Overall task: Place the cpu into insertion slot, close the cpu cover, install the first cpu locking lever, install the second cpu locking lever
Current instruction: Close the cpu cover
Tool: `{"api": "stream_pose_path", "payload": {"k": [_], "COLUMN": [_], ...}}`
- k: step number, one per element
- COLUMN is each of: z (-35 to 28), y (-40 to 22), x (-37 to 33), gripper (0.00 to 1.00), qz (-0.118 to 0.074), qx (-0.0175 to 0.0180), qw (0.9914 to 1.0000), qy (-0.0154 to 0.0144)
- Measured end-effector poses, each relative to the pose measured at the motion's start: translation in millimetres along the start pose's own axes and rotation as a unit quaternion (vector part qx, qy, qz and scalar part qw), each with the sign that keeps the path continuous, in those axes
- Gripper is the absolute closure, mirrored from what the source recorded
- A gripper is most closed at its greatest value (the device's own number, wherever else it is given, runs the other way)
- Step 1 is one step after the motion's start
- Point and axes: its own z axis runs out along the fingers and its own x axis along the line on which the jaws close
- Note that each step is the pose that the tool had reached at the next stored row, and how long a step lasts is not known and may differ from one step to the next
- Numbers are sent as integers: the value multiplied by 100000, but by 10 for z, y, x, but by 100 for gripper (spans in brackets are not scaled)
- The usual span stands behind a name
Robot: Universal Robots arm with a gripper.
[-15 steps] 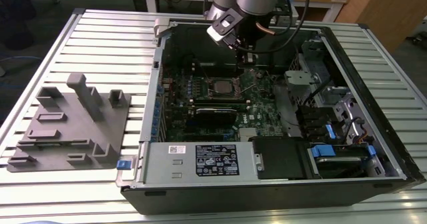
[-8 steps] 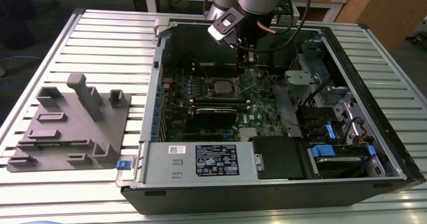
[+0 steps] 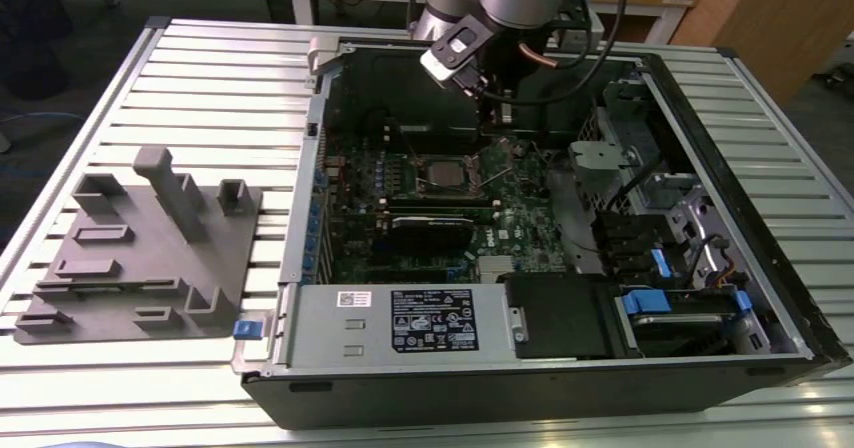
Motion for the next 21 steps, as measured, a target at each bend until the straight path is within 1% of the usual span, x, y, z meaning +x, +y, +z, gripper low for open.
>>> {"api": "stream_pose_path", "payload": {"k": [13,21], "z": [4,7], "y": [259,402], "x": [-4,-6], "gripper": [89,89], "qz": [7,-1], "qx": [-6,-7], "qw": [100000,100000], "qy": [14,12]}}
